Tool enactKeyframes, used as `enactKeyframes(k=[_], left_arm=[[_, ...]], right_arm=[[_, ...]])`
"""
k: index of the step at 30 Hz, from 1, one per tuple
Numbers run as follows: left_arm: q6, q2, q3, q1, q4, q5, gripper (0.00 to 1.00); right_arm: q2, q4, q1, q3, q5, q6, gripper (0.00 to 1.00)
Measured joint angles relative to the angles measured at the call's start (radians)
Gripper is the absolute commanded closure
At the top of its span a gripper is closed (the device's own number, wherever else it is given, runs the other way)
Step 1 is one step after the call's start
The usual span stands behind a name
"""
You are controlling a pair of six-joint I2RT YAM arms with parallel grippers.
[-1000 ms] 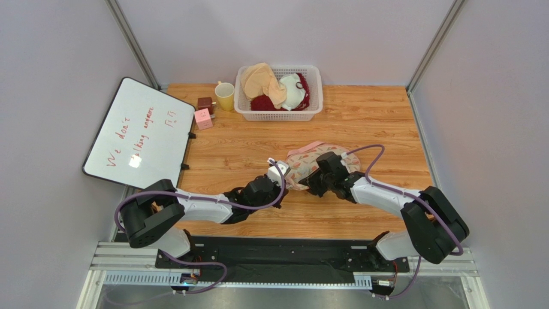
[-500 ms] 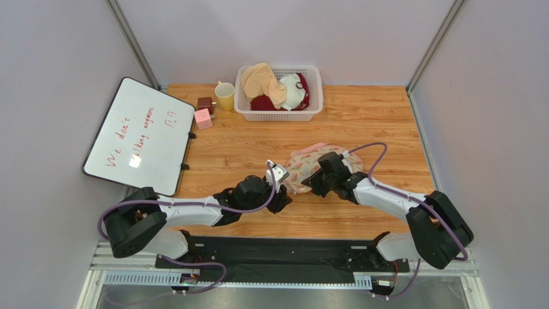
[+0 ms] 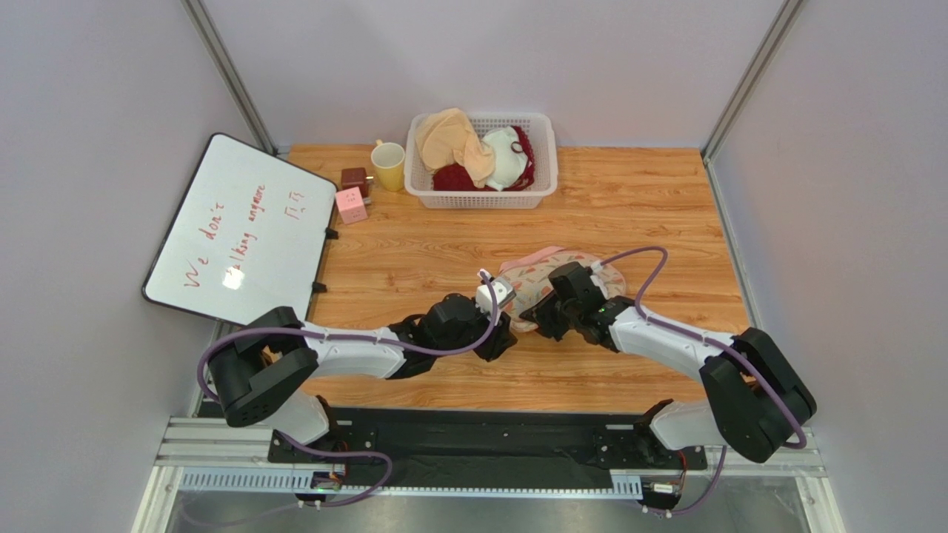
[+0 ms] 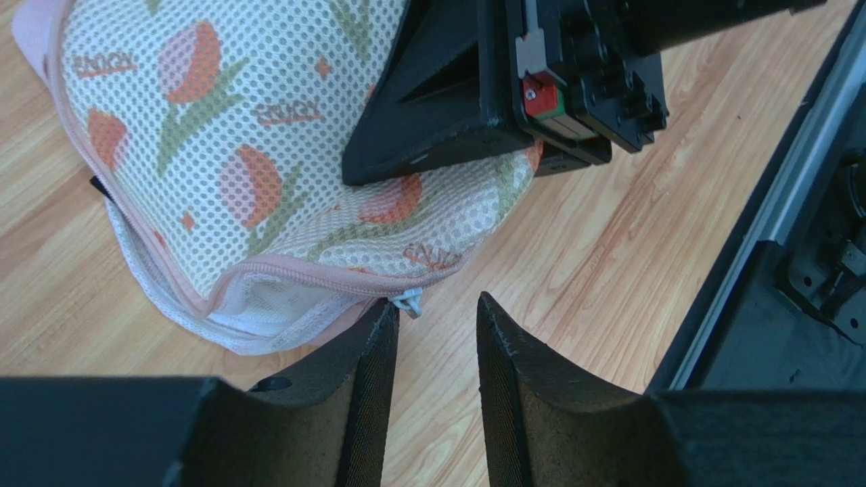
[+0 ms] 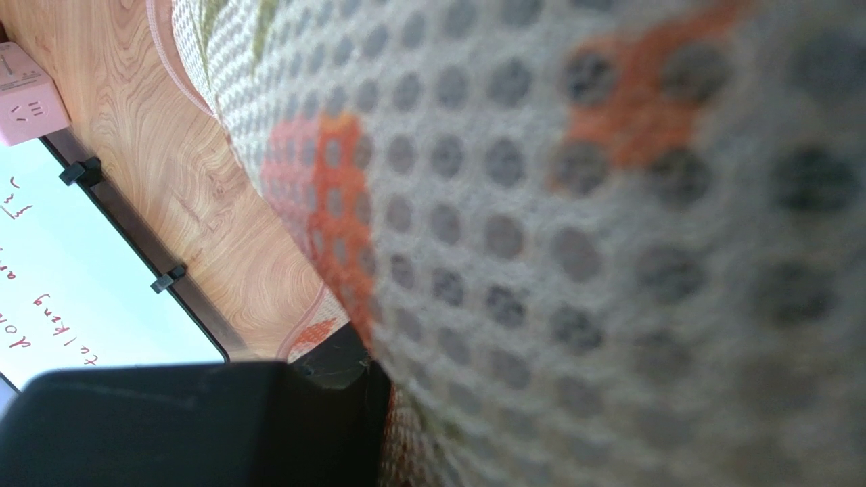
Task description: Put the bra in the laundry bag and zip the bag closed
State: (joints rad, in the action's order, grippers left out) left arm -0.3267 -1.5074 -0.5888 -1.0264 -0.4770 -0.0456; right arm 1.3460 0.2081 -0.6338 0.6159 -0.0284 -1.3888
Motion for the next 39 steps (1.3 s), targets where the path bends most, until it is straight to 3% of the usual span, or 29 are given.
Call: enactKeyframes(k=[4,11,24,29,35,37,38,39], left_arm=[[-0.001,-0.006,-0.032,-0.001,0.035,0.05,0.64],[-0.018,-0.018,-0.056,-0.003,0.079,0.14,1.0],[-0.045,-0.018,-0.077,-0.004,0.215,0.32,1.0],[-0.07,-0.003,-0.037,0.041,0.211,0.277,1.0],[-0.061,0.008,0.037,0.058,0.136,0.112,1.0],[-0.061,-0.005,0.037,0.058,0.119,0.075,1.0],[-0.062,-0.015,0.037,0.059,0.107,0.055,1.0],[-0.063,-0.03,0.037,0.059,0.093,0.035,1.0]], right_arm=[[0.008,-0.005,0.0,0.0,0.002,-0.004,1.0],[0.008,-0.011,0.002,0.0,0.0,-0.01,1.0],[-0.002,-0.071,0.003,-0.033,0.01,0.011,1.0],[0.004,-0.13,0.029,-0.046,0.074,0.089,1.0],[0.103,-0.188,0.09,-0.008,0.214,0.276,1.0],[0.119,-0.203,0.101,-0.001,0.248,0.32,0.91],[0.121,-0.207,0.105,0.0,0.257,0.345,0.82],[0.121,-0.207,0.108,0.0,0.267,0.37,0.61]])
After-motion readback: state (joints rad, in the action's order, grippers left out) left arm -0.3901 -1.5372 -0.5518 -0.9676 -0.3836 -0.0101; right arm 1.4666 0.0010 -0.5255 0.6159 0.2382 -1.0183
